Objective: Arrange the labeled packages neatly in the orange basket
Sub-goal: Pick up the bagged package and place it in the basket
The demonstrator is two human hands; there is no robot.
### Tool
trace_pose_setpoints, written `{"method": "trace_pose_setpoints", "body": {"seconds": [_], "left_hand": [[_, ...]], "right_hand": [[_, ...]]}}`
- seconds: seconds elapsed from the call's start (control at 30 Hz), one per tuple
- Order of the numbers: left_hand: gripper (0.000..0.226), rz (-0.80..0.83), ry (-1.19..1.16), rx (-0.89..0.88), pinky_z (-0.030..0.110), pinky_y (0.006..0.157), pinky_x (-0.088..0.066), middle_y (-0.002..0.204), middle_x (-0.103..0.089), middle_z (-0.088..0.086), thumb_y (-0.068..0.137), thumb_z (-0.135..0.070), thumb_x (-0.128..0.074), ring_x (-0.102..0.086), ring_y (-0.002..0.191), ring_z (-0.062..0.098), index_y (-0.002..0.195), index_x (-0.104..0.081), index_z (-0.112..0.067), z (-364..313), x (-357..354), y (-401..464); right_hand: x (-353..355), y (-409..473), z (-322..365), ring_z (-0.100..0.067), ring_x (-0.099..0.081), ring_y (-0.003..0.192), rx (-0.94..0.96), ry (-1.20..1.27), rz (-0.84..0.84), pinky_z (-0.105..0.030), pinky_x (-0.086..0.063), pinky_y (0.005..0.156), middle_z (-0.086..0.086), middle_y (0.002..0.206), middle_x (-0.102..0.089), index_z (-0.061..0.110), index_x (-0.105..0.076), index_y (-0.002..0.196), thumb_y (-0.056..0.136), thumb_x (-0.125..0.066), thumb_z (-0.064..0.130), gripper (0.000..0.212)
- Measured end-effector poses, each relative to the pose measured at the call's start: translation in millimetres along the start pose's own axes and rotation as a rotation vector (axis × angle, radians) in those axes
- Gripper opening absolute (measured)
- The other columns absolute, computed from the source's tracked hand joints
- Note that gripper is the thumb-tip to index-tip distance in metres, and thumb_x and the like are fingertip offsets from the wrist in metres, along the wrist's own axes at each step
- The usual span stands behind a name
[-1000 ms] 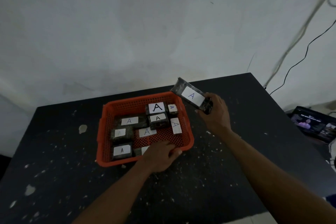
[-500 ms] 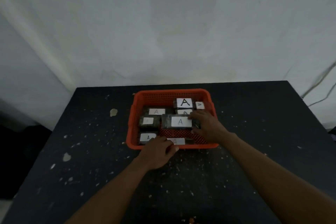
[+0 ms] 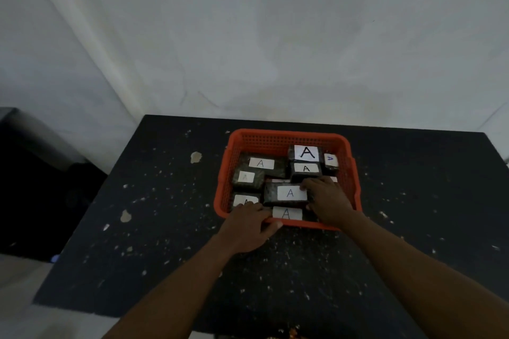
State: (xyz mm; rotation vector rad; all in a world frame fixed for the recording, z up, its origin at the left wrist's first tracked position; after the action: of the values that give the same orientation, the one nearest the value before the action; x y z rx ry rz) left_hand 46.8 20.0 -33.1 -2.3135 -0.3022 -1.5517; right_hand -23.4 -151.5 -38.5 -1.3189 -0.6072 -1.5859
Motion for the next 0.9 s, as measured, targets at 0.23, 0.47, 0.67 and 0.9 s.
{"method": "trace_pose_setpoints", "body": {"seconds": [0.23,0.47,0.67,0.9], "left_hand": [[0.061,-0.047,0.023,-0.008,0.033,0.083,-0.041,0.102,-0.059,-0.006,0.091,-0.070,-0.024,-0.047,0.088,0.008,0.111,-0.063,-0.028,1.7,-2.3,1.6],[0.062,-0.050,0.023,-0.007,0.030,0.080,-0.036,0.101,-0.059,-0.006,0.091,-0.071,-0.022,-0.049,0.089,0.009,0.112,-0.063,-0.028,2.1,-3.7,2.0],[0.067,-0.022,0.028,-0.012,0.031,0.082,-0.037,0.104,-0.059,-0.005,0.088,-0.071,-0.018,-0.044,0.088,0.007,0.115,-0.061,-0.028,1.5,-4.8,3.9],[0.062,0.007,0.028,-0.014,0.035,0.087,-0.042,0.105,-0.058,-0.005,0.091,-0.065,-0.017,-0.050,0.092,0.011,0.113,-0.060,-0.026,2.5,-6.5,4.3]], "right_hand": [[-14.2,8.2,-5.3,-0.022,-0.027,0.137,-0.021,-0.039,0.066,-0.049,-0.032,0.110,0.003,0.142,-0.045,0.031,-0.050,0.126,0.076,-0.073,0.029,0.055],[-14.4,6.6,-5.9,-0.019,-0.038,0.129,0.002,-0.022,0.046,-0.043,-0.039,0.104,0.002,0.137,-0.045,0.030,-0.053,0.125,0.083,-0.065,0.040,0.045],[1.7,-20.6,9.0,-0.005,-0.055,0.091,0.013,0.184,-0.151,-0.022,-0.043,0.073,0.012,0.100,-0.056,0.033,-0.059,0.096,0.091,-0.050,0.042,0.013],[-18.7,-48.4,25.3,0.000,-0.054,0.065,0.014,0.187,-0.013,-0.018,-0.038,0.058,0.012,0.074,-0.056,0.033,-0.051,0.074,0.091,-0.043,0.050,0.025]]}}
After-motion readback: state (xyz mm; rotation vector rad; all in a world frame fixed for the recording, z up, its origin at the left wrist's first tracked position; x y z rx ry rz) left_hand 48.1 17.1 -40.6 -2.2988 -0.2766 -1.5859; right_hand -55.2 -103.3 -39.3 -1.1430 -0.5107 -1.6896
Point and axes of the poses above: each hand's wrist, its own y-axis towards the middle knuckle, its own x-axis out of the back of the hand, z = x × y, the point moved 9 cm from there along y, towards the middle knuckle
